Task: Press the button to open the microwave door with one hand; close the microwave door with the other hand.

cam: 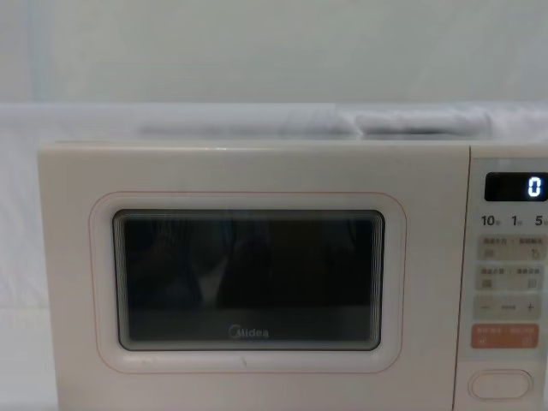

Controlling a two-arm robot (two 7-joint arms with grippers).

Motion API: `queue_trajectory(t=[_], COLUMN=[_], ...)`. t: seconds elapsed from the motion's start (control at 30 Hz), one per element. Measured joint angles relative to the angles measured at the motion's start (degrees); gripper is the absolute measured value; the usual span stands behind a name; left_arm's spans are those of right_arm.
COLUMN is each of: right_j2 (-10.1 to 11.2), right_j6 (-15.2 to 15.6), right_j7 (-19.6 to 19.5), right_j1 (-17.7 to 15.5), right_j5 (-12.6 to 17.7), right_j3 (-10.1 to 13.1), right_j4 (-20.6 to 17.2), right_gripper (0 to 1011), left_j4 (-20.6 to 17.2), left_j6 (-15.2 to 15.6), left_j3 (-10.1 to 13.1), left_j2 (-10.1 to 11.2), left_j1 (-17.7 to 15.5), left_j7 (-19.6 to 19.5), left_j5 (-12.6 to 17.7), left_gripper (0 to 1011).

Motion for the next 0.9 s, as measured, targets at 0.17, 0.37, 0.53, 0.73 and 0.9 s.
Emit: queue_trajectory(t=[0.17,0.37,0.53,0.73,0.9], right_j2=[0.00,0.00,0.00,0.00,0.00], right_j6=[0.00,0.00,0.00,0.00,0.00], right_j7=[0.00,0.00,0.00,0.00,0.00], right_j1=[0.00,0.00,0.00,0.00,0.00], right_j5=[0.00,0.00,0.00,0.00,0.00], right_j3=[0.00,0.00,0.00,0.00,0.00], right_j4=[0.00,0.00,0.00,0.00,0.00], right_gripper=[1002,1002,1002,1002,1002], left_j4=[0.49,1.18,1.38,1.31,1.27], left_j6=[-0.07,-0.32,-0.91,-0.88,-0.82], left_j3=[0.35,0.83,0.99,0.97,0.95], left_j2=[0.66,1.15,1.23,1.22,1.21], left_j1=[-0.11,0.19,0.41,0.39,0.37], left_j7=[-0.70,-1.09,-1.07,-1.07,-1.06], left_j5=[0.04,0.28,0.54,0.53,0.54], left_gripper=[0,0,0,15,129])
